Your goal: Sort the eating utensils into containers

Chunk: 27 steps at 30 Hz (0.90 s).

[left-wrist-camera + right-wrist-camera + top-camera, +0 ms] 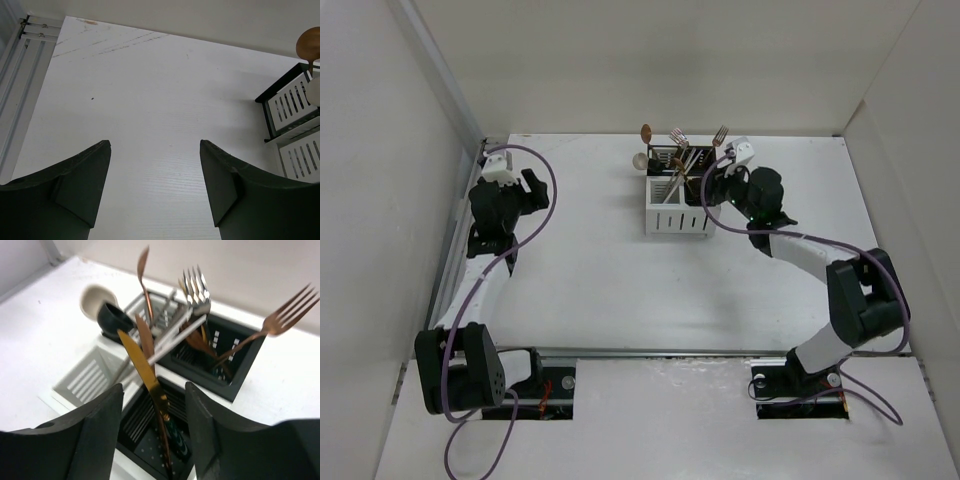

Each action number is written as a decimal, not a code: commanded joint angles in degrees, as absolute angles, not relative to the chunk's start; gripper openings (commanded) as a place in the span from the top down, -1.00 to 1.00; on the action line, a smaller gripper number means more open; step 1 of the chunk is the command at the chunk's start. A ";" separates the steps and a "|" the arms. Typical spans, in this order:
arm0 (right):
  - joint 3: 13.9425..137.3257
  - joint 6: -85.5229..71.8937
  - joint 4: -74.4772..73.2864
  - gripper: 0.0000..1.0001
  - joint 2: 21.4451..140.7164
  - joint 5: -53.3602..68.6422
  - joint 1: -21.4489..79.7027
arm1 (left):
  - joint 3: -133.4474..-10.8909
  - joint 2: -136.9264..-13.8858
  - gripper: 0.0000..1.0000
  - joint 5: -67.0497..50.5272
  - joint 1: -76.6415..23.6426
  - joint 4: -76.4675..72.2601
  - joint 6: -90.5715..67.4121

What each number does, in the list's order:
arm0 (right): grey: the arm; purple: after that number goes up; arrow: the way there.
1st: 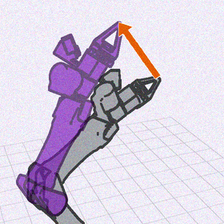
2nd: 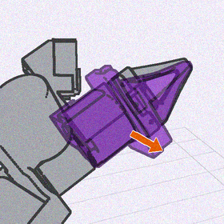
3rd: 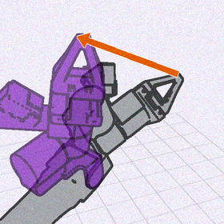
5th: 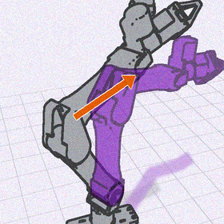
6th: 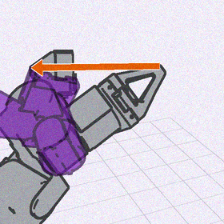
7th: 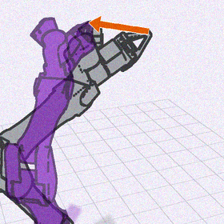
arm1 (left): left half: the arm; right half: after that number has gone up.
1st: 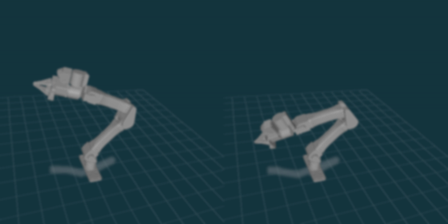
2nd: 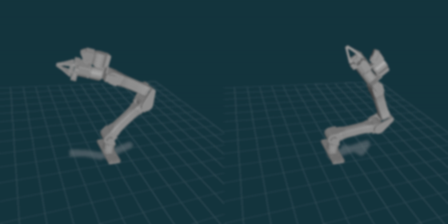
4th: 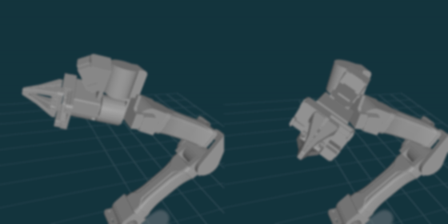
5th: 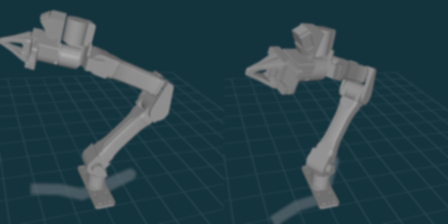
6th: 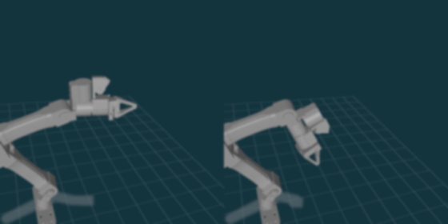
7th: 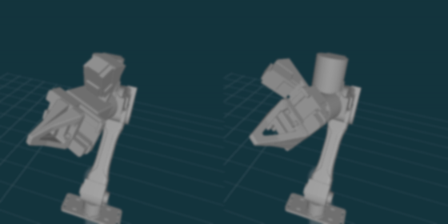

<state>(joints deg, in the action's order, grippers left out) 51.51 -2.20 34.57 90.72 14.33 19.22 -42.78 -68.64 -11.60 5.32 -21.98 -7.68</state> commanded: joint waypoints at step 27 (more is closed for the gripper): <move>75.32 -23.20 -21.09 -1.00 80.51 -13.35 -9.84 | -34.98 -59.06 -0.38 -13.27 5.54 -26.10 -11.07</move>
<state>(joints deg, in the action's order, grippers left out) 75.07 -20.23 -19.70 82.56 -12.97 -10.66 -35.38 -61.08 -12.43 5.32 -23.49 -9.98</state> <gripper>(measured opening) 0.999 0.687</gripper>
